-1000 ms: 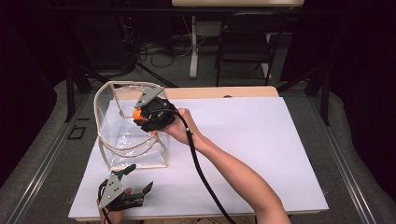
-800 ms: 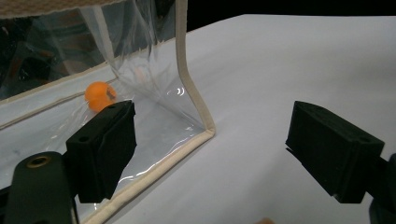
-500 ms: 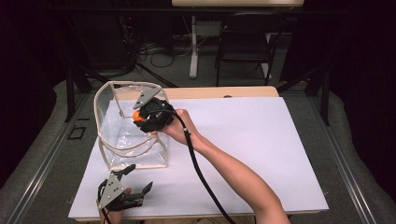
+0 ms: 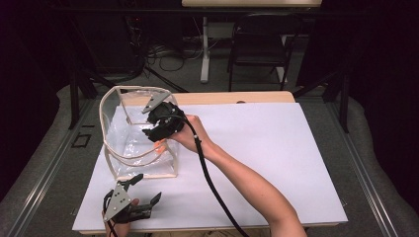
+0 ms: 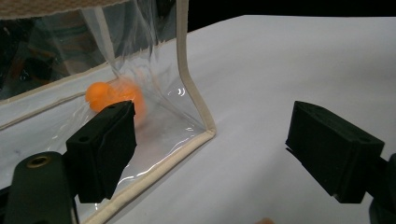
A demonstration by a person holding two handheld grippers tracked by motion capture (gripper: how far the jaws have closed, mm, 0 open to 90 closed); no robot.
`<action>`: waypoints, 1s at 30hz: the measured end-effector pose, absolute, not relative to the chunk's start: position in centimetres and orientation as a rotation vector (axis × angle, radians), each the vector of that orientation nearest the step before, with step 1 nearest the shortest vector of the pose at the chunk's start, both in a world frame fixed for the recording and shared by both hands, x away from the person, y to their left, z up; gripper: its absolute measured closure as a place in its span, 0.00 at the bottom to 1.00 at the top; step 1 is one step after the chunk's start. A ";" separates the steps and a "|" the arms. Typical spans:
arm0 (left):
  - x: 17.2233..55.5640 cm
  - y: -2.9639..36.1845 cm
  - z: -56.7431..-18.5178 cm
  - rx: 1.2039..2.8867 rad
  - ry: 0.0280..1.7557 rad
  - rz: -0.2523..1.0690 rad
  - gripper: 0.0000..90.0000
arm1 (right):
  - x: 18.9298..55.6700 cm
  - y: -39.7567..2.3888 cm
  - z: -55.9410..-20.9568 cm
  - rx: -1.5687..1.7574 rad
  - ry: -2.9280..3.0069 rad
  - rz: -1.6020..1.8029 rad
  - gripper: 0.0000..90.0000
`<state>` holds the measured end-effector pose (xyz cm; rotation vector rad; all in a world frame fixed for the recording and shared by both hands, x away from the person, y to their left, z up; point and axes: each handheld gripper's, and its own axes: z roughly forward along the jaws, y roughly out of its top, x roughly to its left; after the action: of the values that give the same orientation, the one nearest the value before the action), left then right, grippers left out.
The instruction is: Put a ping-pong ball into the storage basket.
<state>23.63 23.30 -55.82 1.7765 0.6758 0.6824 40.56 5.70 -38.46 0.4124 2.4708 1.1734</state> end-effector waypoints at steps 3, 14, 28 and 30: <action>23.6 23.3 -55.8 1.778 0.678 0.681 0.17 | 40.6 5.2 -38.3 0.429 2.476 1.193 0.19; 23.7 23.2 -55.9 1.782 0.676 0.680 0.17 | 40.9 2.7 -37.5 0.458 2.502 1.299 0.06; 23.7 23.2 -55.9 1.785 0.674 0.679 0.17 | 40.7 0.2 -37.5 0.443 2.552 1.313 0.00; 23.6 23.2 -55.9 1.785 0.675 0.678 0.17 | 40.6 -0.2 -37.6 0.444 2.553 1.315 0.00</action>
<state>23.63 23.16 -55.87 1.7847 0.6751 0.6777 40.62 -0.22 -37.57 0.4440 2.5527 1.3148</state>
